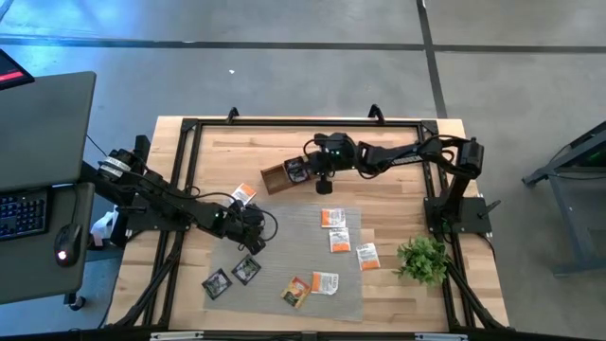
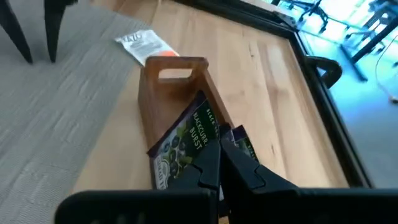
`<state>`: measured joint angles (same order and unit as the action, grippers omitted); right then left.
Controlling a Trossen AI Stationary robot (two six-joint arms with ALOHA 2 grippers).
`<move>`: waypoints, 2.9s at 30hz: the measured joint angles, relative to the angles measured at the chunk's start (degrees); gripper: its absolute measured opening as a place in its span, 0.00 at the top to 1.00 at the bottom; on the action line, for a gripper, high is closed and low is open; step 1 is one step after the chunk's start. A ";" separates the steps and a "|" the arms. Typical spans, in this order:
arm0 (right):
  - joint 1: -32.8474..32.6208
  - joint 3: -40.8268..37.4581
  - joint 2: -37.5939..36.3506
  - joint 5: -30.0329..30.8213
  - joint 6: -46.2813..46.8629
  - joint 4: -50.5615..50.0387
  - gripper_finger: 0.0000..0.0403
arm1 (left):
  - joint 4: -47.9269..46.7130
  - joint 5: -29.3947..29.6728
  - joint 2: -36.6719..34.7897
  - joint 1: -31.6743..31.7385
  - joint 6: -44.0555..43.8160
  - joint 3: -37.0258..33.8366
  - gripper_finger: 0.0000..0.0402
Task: Pick & Place Tea
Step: Put the violet tea bag into the middle section of the wooden organizer
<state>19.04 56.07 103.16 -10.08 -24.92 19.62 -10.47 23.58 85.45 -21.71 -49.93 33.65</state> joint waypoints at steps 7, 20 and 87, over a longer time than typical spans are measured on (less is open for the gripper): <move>0.77 0.04 0.10 1.37 -2.74 6.45 1.00 | 0.16 -0.03 0.00 0.00 -0.31 0.00 0.78; 1.54 0.02 5.17 -2.34 -2.71 6.08 1.00 | 0.00 -0.03 -0.04 0.00 -0.33 0.07 0.78; -16.11 0.11 -4.88 -0.40 9.43 -5.08 0.71 | -20.84 -29.27 -8.15 3.61 13.52 7.70 0.78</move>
<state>2.93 56.18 98.28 -10.48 -15.49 14.54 -31.31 -5.69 77.30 -18.10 -36.41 41.35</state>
